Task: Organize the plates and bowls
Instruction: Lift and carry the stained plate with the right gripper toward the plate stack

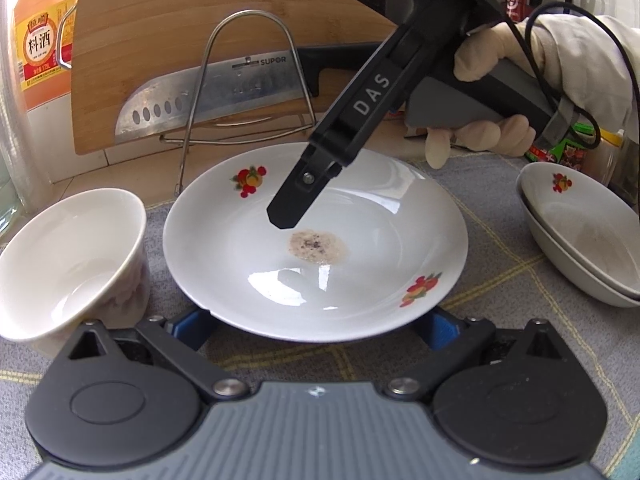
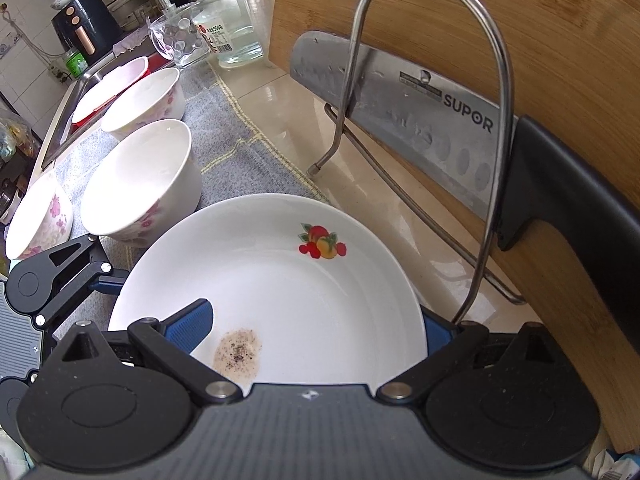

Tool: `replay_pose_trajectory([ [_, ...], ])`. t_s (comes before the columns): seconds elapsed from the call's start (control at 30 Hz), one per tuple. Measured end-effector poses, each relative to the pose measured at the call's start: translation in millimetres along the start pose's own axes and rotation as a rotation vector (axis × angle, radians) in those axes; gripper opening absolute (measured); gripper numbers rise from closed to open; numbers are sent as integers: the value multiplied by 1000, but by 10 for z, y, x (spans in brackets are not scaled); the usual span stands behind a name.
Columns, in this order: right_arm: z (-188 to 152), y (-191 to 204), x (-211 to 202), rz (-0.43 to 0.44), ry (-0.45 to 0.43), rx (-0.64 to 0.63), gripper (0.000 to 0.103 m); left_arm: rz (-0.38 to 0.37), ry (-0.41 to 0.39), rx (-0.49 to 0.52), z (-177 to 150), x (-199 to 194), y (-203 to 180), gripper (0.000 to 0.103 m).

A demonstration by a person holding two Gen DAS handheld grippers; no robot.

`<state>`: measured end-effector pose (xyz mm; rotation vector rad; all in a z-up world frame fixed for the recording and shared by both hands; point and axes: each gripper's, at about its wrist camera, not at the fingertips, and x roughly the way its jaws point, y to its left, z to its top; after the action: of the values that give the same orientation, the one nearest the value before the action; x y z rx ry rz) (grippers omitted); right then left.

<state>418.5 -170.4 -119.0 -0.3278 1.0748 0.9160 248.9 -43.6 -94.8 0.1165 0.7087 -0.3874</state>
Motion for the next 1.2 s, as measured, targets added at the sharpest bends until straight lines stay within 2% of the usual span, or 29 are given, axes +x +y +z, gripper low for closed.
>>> replay_pose_trajectory([
  [0.6, -74, 88, -73, -11, -7, 17, 103, -20, 22, 11, 112, -89, 14, 101],
  [1.2, -364, 338, -546, -37, -63, 73, 103, -65, 15, 63, 269, -415, -147, 101],
])
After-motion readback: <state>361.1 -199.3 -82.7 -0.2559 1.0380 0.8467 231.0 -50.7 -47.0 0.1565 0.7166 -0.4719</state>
